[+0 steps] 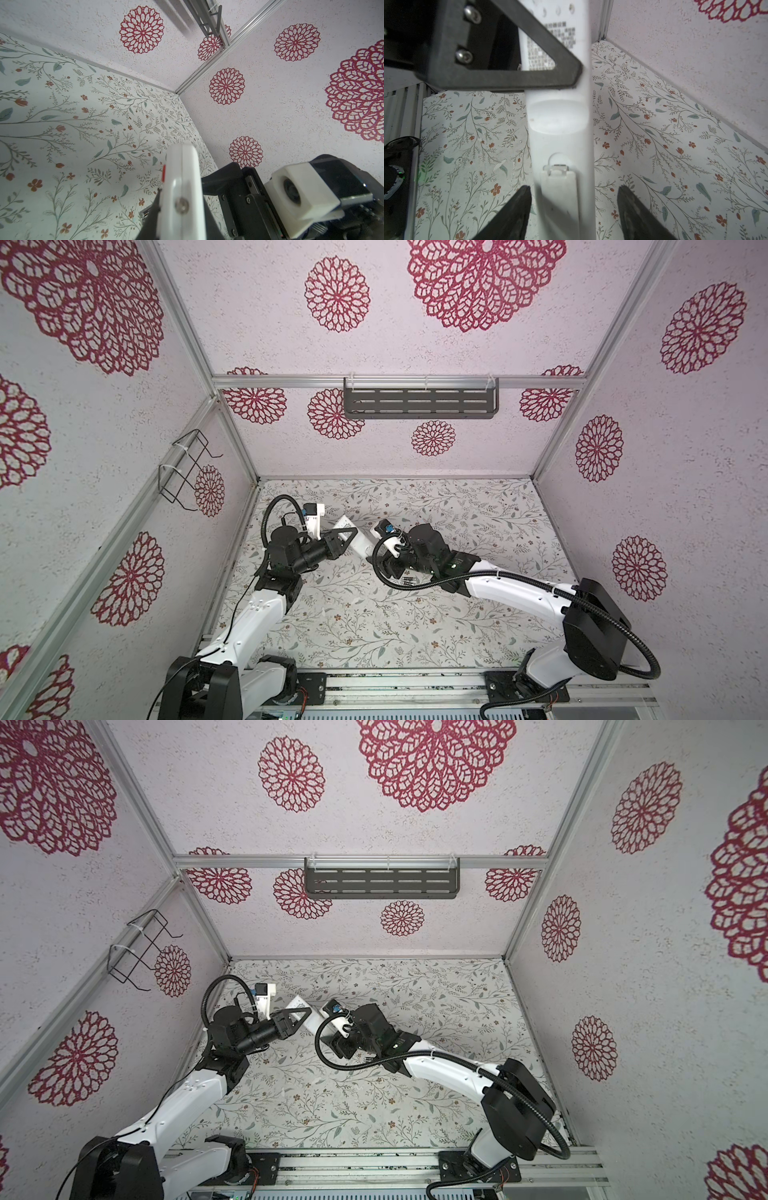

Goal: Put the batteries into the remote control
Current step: 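Slide the battery cover off with the right gripper while the left gripper holds the remote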

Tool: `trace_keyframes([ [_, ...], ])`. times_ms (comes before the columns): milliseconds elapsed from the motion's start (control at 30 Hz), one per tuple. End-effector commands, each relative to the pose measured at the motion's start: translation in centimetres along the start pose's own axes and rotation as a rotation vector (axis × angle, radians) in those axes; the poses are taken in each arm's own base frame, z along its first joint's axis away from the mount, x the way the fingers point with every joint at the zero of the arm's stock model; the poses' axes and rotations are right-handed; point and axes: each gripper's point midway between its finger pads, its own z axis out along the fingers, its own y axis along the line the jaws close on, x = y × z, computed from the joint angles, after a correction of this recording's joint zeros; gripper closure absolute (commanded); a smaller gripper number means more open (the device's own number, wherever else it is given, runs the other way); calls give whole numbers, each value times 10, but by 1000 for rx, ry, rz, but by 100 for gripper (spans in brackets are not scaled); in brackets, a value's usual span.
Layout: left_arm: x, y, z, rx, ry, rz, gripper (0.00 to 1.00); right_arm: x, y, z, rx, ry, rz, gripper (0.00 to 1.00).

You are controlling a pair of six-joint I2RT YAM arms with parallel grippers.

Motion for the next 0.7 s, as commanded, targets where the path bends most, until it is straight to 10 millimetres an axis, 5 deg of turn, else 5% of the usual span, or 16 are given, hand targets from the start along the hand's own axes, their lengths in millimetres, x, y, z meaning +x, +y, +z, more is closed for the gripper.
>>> trace_keyframes([
  [0, -10, -11, -1, 35, -23, 32, 88, -29, -2, -3, 20, -77, -11, 34],
  [667, -11, -12, -4, 33, -33, 39, 88, -30, 9, 7, 0, -65, -24, 49],
])
